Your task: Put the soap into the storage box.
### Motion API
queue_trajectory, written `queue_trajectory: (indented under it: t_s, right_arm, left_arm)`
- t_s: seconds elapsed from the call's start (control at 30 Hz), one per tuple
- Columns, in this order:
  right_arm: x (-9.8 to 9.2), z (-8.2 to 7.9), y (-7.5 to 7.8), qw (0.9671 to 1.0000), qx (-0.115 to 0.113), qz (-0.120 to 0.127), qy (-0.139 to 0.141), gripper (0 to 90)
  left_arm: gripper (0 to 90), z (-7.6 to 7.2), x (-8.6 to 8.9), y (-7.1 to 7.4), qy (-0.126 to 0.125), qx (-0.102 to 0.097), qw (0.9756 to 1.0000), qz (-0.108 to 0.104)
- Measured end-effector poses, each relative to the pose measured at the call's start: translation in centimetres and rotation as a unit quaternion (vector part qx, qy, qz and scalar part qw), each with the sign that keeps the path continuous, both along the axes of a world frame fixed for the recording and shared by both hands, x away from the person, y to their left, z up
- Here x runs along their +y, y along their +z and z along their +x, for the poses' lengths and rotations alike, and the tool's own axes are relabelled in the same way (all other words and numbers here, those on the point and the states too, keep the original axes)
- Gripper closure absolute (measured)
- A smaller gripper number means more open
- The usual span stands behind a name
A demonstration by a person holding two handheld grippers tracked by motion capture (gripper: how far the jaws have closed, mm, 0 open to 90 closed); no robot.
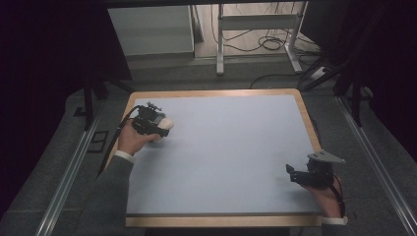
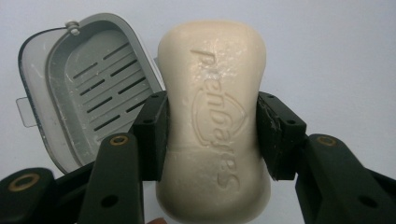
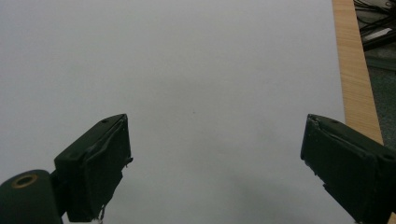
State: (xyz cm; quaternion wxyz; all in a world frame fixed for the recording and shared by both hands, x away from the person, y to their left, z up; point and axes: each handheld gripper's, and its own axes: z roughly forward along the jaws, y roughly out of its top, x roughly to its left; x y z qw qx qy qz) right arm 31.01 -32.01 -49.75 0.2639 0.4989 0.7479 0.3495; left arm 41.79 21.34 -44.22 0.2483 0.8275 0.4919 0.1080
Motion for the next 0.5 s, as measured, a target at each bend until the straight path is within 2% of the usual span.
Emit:
queue_trajectory:
  t_s: [0.37,0.5]
  right_arm:
    - [0.0,0.0,0.0,1.0,-0.001,0.0,0.003,8.2]
    - [0.1,0.0,0.0,1.0,0.0,-0.002,0.002,8.2]
  left_arm:
    - [49.5,1.0,0.8,-0.2,0.024,0.004,0.9997,-0.005]
    - [49.5,1.8,1.5,-0.5,0.035,0.014,0.9993,-0.004]
